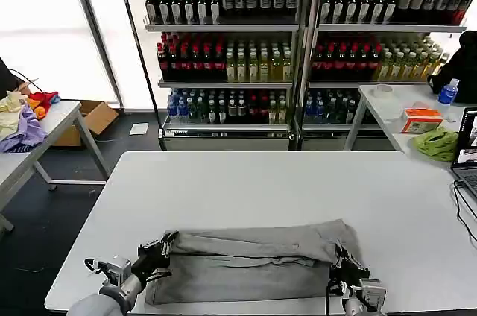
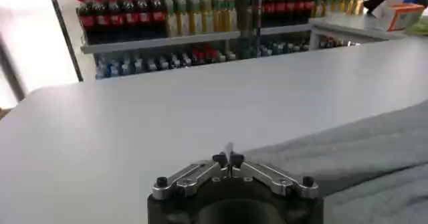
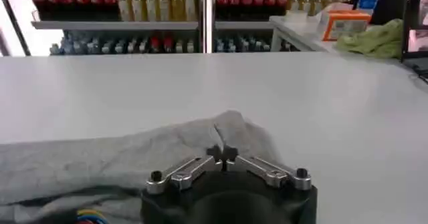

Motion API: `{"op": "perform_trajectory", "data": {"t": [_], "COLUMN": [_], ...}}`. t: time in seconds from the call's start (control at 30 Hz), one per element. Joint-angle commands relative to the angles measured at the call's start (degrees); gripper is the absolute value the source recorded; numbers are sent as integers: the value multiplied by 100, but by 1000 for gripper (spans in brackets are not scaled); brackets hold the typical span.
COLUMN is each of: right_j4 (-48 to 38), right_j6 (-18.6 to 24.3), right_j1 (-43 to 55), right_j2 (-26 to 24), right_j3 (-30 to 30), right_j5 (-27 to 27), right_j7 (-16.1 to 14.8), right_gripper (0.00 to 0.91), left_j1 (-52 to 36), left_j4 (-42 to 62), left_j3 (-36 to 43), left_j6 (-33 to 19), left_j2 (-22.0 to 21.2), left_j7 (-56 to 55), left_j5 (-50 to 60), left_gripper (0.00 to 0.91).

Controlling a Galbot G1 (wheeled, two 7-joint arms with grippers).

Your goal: Fold and organize the clothes.

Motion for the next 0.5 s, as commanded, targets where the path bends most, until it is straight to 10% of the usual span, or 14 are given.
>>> {"op": "perform_trajectory", "data": {"t": [0.03,0.1,0.13,0.17,0.2,0.23,0.5], "right_j4": [-172,-216,-246,-282,-323,-368,-216], "right_j6": [44,43,39,40,32,42,99], "right_j1": [-71,-71,-64,-51,-41,-40,-87], "right_j2": [4,0,1,5,7,5,-8], "right_j3": [-6,-30,-42,-47,-62,-77,-35], "right_j5": [-58,-97,-153,-189,-282,-346,-473], "right_j7": [19,-3,-19,-23,-50,-86,-135], "right_gripper": [0,0,121,292,756,907,907], "left_j1": [80,92,96,98,105,115,133], "left_j4": [14,35,66,86,121,138,-349], "left_j3": [-65,-52,-49,-50,-42,-38,-181], "left_j6": [7,-11,-36,-62,-95,-99,-87], "left_j2": [14,27,12,0,-20,-43,-61], "left_j7": [2,11,13,28,36,36,-25], "left_j5": [62,91,175,256,342,347,372], "left_gripper": [0,312,746,746,907,907,907]}}
